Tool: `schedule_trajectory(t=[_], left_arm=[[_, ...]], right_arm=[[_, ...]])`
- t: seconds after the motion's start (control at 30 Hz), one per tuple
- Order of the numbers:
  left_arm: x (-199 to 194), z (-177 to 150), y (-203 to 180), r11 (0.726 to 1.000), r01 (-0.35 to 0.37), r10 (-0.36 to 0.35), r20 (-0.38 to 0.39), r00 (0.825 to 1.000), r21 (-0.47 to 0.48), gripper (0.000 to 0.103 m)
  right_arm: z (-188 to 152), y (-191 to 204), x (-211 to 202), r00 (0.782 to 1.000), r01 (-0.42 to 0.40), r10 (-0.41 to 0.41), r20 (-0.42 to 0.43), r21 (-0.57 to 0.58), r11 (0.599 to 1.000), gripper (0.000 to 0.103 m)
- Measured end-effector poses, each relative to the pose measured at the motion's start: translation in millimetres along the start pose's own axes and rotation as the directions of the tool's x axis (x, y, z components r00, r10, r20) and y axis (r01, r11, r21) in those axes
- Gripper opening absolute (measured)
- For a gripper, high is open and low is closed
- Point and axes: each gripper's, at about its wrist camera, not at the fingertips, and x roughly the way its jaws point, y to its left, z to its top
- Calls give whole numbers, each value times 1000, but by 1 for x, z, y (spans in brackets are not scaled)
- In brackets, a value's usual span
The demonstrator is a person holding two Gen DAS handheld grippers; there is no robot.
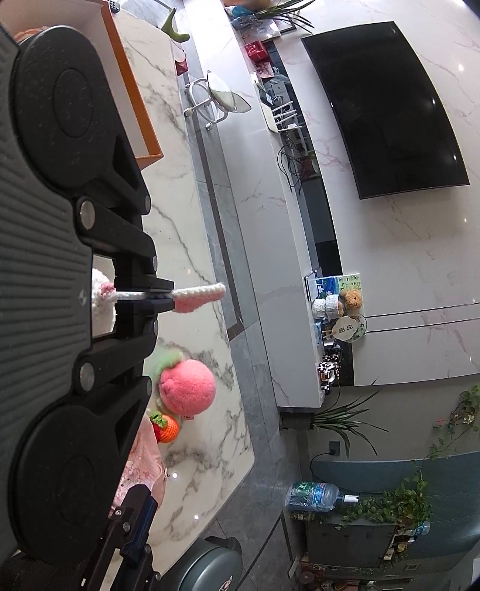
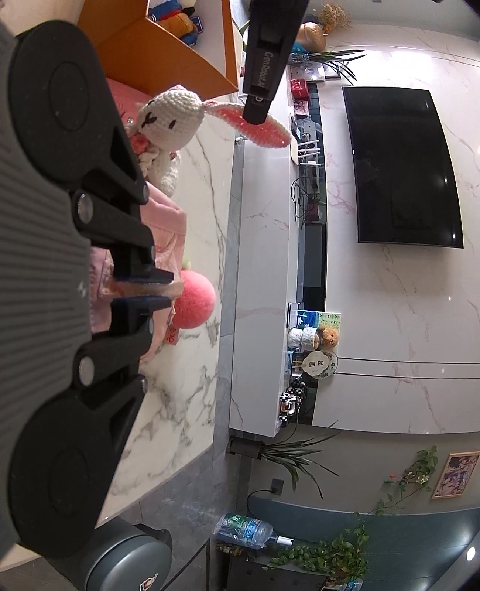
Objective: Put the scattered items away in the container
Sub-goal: 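Lift the bunny with the left tool while the right tool lifts the pink cap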
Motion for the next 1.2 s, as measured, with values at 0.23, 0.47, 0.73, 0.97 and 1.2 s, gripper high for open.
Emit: schedule_trajectory(t=[0.23, 0.47, 0.73, 0.97, 1.2], left_arm=[[-30, -14, 4, 1000, 16, -15, 13, 1000, -27, 3], [-61, -8, 18, 997, 28, -23, 61, 998, -74, 4], [-92, 8, 30, 998, 22, -14, 124, 992, -67, 3], [-114, 22, 56, 997, -15, 28, 174, 984, -76, 3], [-128, 27, 97, 992, -81, 100, 196, 976, -102, 3]], right_arm=[[-3, 9, -23, 1000, -4, 4, 0, -21, 1000, 7], [8, 20, -45, 999, -6, 9, 52, -61, 998, 7], [29, 40, -65, 992, -19, 31, 119, -105, 994, 7], [54, 64, -77, 979, -59, 87, 183, -153, 986, 7], [76, 101, -80, 959, -131, 177, 222, -205, 970, 7]])
